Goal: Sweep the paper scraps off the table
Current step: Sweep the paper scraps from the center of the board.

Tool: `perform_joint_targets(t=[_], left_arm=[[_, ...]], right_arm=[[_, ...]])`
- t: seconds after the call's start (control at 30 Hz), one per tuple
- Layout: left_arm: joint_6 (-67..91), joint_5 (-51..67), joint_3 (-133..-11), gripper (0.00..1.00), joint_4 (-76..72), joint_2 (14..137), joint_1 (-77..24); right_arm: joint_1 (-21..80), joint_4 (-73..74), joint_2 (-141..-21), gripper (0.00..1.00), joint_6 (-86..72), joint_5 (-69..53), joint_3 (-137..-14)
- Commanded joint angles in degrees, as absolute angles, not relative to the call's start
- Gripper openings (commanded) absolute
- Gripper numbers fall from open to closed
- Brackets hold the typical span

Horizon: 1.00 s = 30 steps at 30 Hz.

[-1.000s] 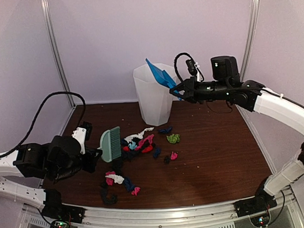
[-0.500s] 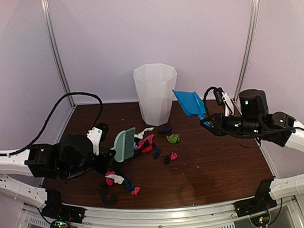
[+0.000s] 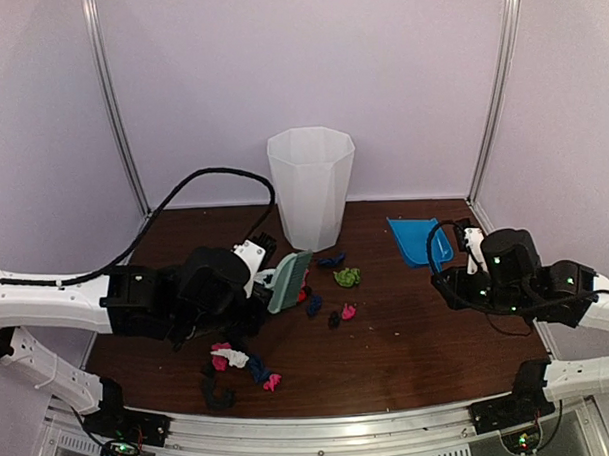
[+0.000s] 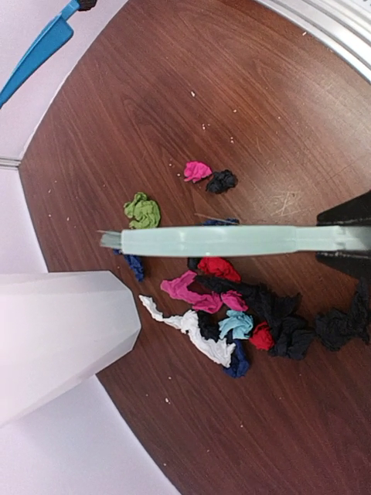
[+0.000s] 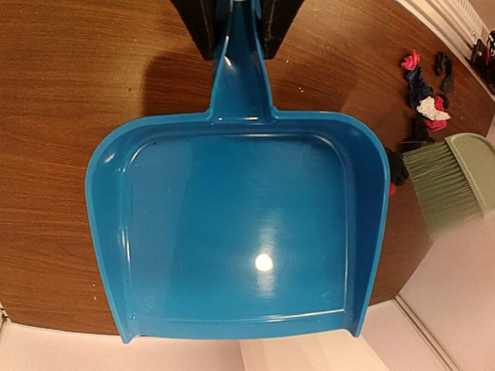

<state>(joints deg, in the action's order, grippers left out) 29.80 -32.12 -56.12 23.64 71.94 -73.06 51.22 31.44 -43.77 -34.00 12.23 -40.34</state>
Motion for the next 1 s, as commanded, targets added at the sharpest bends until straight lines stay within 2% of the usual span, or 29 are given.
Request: perform_joint_targets(t=[0.0,0.3,0.6,0.97], left_arm=[[23.8,-32.4,-62.0,0.0,21.2,78.0,-72.8],[11.8,-30.1,-76.3,0.0,22.8,91.1,-69.0],[-4.4,-21.8,-89.2,0.0,22.8,104.2,-60.8],[-19.7,-24.4,-106.7,0.0,30.2,123.9,-56.3]], right_arm=[[52.3,34.1,-44.5,0.0,-37.9,21.7,-40.9],[54.6,36.6,-45.0,0.0,-43.4,29.9,-40.7],[55.5,35.3,-49.1,0.0,-43.3,30.2,-40.1],[57.5,33.6,-46.5,0.0,-42.9,30.2,-38.8]])
